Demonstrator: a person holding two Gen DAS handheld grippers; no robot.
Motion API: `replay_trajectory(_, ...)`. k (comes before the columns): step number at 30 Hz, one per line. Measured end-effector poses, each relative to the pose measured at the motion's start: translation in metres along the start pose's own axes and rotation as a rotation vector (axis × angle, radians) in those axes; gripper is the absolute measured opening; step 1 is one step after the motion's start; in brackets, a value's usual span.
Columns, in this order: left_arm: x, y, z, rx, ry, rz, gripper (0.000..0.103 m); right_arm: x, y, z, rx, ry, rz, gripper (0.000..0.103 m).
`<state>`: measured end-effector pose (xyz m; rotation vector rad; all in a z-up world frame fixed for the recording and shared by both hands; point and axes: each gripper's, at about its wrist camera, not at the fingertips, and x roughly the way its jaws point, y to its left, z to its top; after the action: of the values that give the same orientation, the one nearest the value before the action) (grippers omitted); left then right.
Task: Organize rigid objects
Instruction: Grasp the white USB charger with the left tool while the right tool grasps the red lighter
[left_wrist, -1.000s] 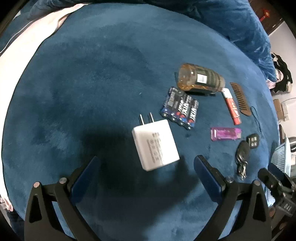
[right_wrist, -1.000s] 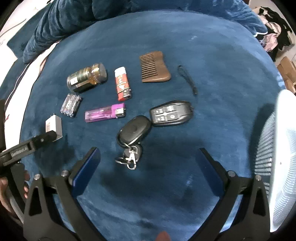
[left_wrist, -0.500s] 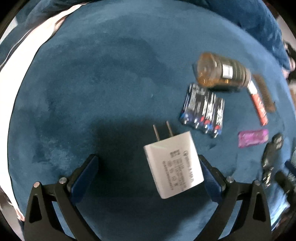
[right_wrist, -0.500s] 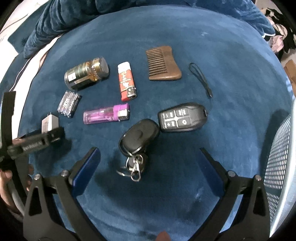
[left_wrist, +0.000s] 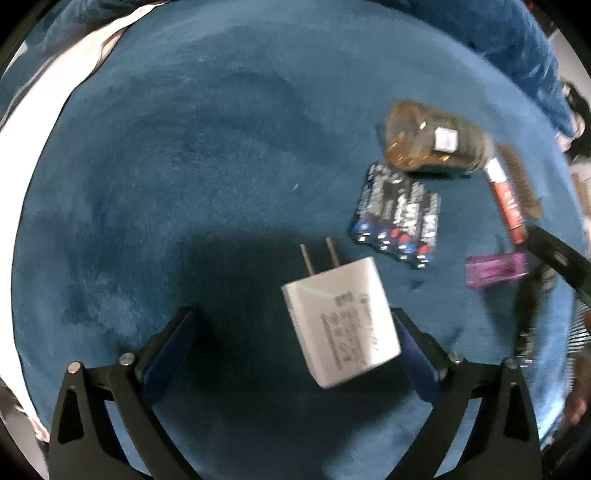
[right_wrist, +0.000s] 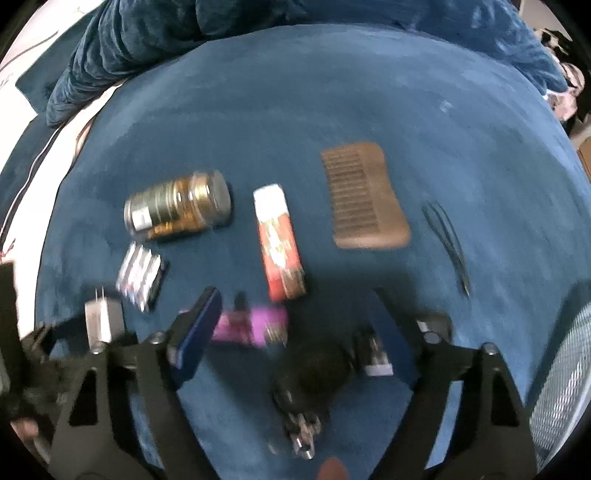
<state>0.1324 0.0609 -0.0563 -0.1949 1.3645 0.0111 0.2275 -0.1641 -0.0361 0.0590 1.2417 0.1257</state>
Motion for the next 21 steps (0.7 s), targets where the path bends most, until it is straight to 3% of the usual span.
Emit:
replay_trajectory(3, -0.01, 0.006, -0.001, -0.053, -0.005, -0.06, 0.089, 0.013, 0.009, 0.015, -0.015, 0.006, -0.011, 0.064)
replay_trajectory(5, -0.013, 0.011, 0.0, -0.087, -0.003, -0.092, 0.086, 0.025, 0.013, 0.023, -0.02, 0.022, -0.02, 0.047)
replay_trajectory(9, -0.01, 0.022, 0.004, -0.141, 0.012, -0.112, 0.082, 0.046, 0.014, 0.026, -0.022, 0.07, -0.049, 0.039)
replay_trajectory(11, -0.013, 0.021, 0.007, -0.145, 0.012, -0.102, 0.077, 0.041, 0.015, 0.023, -0.028, 0.056, -0.034, 0.023)
replay_trajectory(13, -0.017, 0.018, 0.007, -0.142, 0.004, -0.124, 0.062, 0.035, 0.013, 0.018, -0.02, 0.053, 0.001, 0.023)
replay_trajectory(14, -0.017, 0.015, 0.005, -0.141, 0.004, -0.145, 0.049, 0.03, 0.01, 0.014, -0.016, 0.048, 0.016, 0.023)
replay_trajectory(15, -0.018, 0.011, 0.004, -0.143, 0.007, -0.167, 0.046, 0.024, 0.01, 0.01, -0.016, 0.038, 0.024, 0.023)
replay_trajectory(21, -0.021, 0.008, -0.004, -0.143, 0.001, -0.166, 0.044, -0.012, 0.01, -0.008, -0.039, -0.013, 0.064, 0.023)
